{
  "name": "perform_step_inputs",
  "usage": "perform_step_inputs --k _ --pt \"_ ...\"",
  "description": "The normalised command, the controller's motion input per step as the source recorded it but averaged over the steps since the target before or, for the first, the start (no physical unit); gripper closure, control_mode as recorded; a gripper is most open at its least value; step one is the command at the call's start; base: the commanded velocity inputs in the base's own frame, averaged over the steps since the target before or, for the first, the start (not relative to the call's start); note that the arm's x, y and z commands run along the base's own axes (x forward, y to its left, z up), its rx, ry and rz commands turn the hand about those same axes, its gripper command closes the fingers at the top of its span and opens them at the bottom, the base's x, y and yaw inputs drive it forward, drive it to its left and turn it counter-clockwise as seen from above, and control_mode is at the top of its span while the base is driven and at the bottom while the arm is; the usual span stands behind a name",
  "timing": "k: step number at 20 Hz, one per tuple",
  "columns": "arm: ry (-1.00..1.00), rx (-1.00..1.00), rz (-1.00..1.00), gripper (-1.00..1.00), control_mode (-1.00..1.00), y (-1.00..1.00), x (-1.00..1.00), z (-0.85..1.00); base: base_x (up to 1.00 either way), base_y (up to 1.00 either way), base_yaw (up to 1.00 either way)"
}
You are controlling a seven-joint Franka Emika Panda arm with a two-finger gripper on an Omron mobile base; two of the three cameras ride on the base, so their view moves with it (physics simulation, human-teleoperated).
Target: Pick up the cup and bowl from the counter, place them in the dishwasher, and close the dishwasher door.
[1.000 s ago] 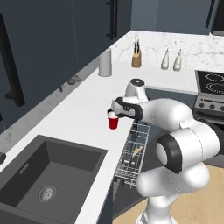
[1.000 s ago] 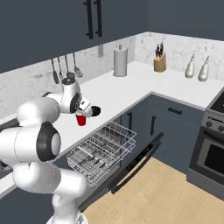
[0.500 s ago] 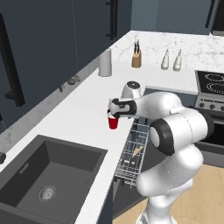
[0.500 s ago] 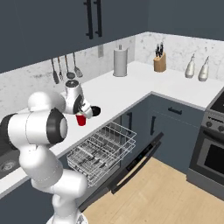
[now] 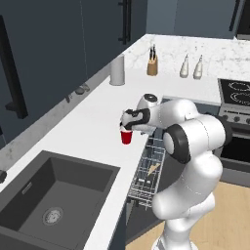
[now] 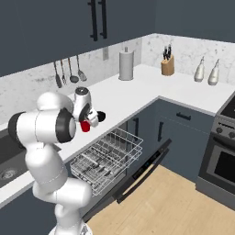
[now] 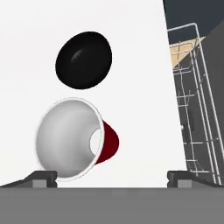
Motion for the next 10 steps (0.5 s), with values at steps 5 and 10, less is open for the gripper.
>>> perform_step_inputs --k 5,10 --pt "0.0 0.06 -0.03 -1.0 -1.0 0.0 0.14 -0.29 0.0 0.0 0.0" --pt "0.0 0.05 -0.03 -1.0 -1.0 0.0 0.21 -0.29 0.0 0.0 0.0"
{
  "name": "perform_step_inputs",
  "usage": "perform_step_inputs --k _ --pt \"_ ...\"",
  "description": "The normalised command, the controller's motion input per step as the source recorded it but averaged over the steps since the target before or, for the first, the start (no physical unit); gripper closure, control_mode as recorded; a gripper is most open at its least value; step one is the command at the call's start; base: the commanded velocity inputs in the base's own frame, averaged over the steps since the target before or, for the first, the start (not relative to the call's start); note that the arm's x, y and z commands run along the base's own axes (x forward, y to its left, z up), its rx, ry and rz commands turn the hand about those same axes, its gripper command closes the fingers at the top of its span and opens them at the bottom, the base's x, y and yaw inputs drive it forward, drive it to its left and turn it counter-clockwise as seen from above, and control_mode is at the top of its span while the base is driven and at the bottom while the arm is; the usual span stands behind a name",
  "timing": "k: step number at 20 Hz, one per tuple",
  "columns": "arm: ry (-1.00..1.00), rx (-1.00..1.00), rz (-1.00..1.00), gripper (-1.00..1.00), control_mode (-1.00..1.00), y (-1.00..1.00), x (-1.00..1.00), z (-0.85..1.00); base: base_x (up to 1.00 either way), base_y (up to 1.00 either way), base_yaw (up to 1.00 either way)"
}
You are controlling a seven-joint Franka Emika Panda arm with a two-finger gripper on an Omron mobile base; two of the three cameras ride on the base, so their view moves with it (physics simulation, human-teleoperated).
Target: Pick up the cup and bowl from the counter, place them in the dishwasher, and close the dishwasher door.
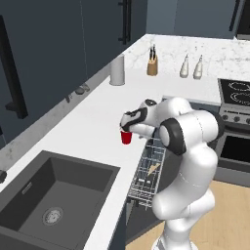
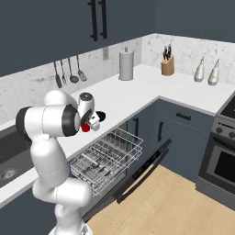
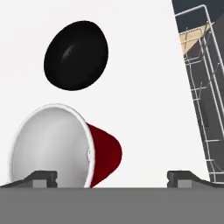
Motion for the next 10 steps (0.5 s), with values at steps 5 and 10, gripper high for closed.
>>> perform_step_inputs --k 5,10 --pt "0.0 0.03 -0.03 -1.0 -1.0 0.0 0.33 -0.25 0.0 0.0 0.0" --pt "0.0 0.02 -0.03 -1.0 -1.0 0.02 0.17 -0.26 0.0 0.0 0.0"
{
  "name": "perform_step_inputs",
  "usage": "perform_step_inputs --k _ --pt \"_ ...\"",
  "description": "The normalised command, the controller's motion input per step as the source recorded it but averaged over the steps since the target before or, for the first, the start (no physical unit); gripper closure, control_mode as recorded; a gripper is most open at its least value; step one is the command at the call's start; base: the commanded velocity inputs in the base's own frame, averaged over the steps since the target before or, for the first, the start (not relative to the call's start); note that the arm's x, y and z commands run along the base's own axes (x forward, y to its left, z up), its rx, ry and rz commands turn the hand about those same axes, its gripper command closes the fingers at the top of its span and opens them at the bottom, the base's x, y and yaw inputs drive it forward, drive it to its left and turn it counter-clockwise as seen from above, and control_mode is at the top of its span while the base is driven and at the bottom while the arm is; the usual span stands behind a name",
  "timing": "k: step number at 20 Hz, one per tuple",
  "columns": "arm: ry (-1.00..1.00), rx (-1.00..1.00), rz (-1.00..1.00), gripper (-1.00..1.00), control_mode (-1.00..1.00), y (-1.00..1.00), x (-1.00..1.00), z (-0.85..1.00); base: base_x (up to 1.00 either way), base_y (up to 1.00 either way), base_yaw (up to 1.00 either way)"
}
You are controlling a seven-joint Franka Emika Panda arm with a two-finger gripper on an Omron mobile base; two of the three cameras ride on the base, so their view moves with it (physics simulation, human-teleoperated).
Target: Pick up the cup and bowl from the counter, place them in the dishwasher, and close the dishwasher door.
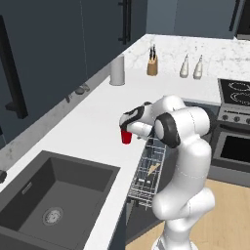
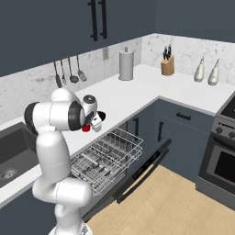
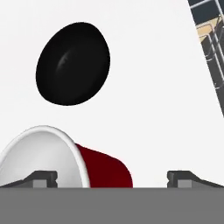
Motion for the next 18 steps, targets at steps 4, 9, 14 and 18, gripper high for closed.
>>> perform_step_inputs --k 4,9,14,18 --pt "0.0 0.0 -0.03 1.0 -1.0 0.08 0.03 -0.32 0.0 0.0 0.0" --pt "0.0 0.0 -0.04 1.0 -1.0 0.0 -0.18 -0.16 0.0 0.0 0.0" --pt "0.0 0.0 -0.11 1.0 -1.0 -0.17 -0.71 -0.08 0.0 0.0 0.0" --pt "-0.03 0.06 -0.19 1.0 -1.0 -0.56 -0.95 -0.02 0.0 0.0 0.0"
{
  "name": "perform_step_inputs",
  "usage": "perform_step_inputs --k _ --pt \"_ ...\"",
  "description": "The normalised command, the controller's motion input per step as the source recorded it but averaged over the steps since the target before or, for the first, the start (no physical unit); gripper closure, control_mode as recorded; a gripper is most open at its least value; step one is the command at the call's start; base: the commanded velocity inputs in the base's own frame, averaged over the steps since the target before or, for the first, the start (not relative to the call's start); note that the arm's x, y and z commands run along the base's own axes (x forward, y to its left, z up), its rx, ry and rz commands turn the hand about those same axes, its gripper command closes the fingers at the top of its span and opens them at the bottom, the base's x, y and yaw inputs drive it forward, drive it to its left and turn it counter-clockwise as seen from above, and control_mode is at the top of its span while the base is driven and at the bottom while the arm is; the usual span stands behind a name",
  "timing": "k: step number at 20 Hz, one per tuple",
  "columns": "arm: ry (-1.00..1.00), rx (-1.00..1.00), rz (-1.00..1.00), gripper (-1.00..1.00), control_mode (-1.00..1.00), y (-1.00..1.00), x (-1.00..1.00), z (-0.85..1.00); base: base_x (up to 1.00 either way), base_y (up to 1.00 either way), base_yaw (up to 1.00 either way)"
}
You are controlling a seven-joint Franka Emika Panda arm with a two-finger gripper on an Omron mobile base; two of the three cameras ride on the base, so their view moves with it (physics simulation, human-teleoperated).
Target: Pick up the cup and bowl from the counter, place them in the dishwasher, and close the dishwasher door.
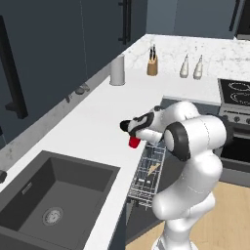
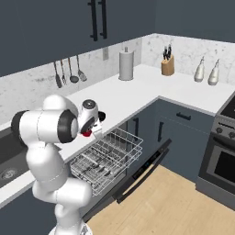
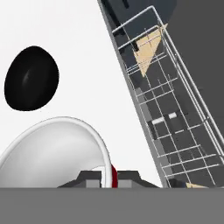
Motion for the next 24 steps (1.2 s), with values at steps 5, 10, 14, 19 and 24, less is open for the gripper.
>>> perform_step_inputs --k 5,10,14,19,24 --pt "-0.02 0.11 -0.26 1.0 -1.0 -1.0 -0.78 0.0 0.0 0.0 0.0" --pt "0.03 0.13 -0.22 1.0 -1.0 -0.96 0.19 -0.17 0.0 0.0 0.0" --pt "0.07 0.21 -0.12 1.0 -1.0 -0.52 0.8 -0.39 0.0 0.0 0.0" --pt "0.14 0.24 -0.1 1.0 -1.0 -0.24 0.65 -0.58 0.0 0.0 0.0" --pt "0.18 0.25 -0.12 1.0 -1.0 -0.02 0.36 -0.82 0.0 0.0 0.0"
